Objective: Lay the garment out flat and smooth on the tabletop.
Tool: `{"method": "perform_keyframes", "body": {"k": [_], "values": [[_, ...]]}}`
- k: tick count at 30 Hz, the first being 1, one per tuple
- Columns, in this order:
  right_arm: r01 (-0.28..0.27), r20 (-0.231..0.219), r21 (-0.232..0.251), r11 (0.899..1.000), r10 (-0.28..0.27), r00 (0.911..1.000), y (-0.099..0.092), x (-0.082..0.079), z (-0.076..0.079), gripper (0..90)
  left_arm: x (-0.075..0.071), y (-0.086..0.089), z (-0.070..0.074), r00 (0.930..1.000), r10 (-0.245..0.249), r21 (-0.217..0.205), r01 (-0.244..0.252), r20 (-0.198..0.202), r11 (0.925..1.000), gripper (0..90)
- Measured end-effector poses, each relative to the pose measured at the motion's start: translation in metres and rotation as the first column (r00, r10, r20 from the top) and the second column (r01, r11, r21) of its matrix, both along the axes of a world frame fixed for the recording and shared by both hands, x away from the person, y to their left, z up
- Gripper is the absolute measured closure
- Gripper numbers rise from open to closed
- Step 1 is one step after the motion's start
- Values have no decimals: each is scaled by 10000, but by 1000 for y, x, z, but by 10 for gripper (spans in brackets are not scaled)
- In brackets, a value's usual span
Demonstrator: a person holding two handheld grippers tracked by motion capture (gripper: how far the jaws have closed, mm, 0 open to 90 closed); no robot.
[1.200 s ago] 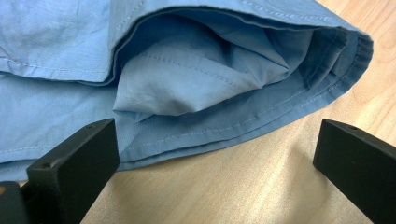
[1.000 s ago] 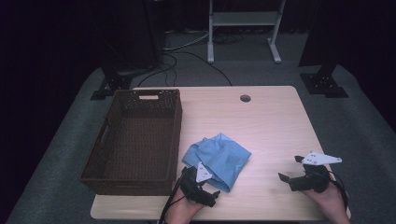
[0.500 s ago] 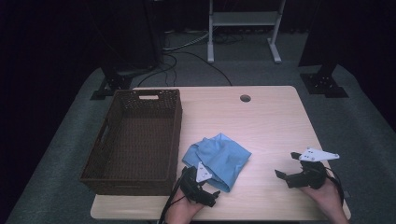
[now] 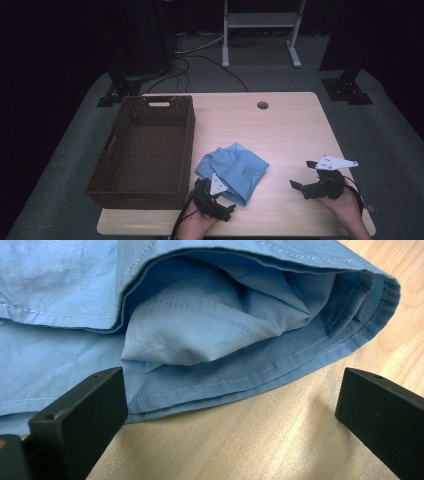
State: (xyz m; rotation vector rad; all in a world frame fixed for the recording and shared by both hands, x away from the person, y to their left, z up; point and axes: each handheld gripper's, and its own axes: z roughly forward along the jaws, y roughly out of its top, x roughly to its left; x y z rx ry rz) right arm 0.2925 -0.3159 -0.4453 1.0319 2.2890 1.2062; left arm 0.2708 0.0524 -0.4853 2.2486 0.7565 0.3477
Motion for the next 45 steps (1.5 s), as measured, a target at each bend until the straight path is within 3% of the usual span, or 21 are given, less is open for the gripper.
{"method": "perform_keyframes", "body": {"k": [45], "values": [[-970,421,321,9948,956,9945,44,20,29,18,0,0,0,10000,12,-32,-12,-8,10000,0]]}}
